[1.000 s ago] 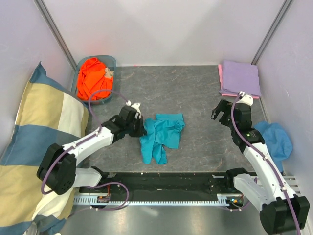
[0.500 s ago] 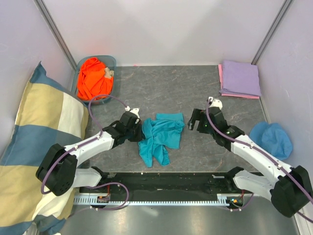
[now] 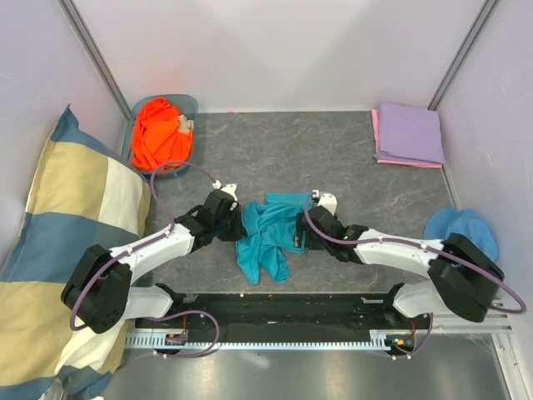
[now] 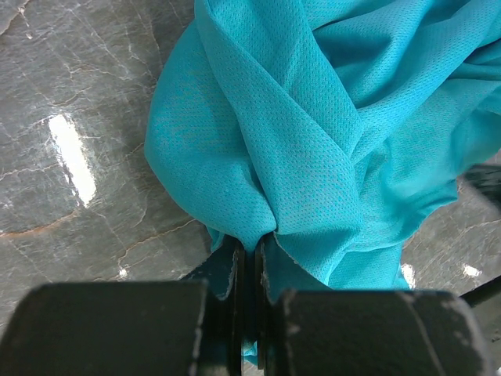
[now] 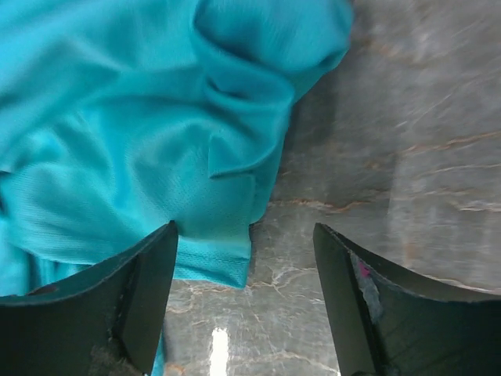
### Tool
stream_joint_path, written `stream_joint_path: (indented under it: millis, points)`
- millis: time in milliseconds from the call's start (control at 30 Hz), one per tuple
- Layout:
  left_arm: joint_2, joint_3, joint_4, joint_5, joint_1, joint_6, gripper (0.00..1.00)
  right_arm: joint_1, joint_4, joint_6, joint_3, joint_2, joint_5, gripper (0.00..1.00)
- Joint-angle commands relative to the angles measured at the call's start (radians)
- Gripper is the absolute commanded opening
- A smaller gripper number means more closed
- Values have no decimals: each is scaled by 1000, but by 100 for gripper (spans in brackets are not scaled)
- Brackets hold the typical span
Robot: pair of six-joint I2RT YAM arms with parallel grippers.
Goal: Fold and stack the t-shirts
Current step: Flatten out the tshirt
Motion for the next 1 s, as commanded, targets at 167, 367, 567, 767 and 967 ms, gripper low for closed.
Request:
stream_joint_path:
  millis: [167, 367, 567, 767, 967]
  points:
    - [-30, -6, 18, -47, -1, 19, 3, 60, 67, 41, 85, 128, 94, 57]
    - [-24, -9, 19, -51, -1, 17, 3, 60, 72, 41, 87, 143, 85, 5]
    - [-35, 15, -19, -72, -1, 25, 8, 60, -46, 18, 146, 78, 117, 0]
    - [-110, 135, -105, -150, -1, 72, 9, 60, -278, -42, 306, -88, 263, 0]
    - [-167, 238, -192, -195, -1, 123, 11, 60, -459, -53, 438, -229, 433, 0]
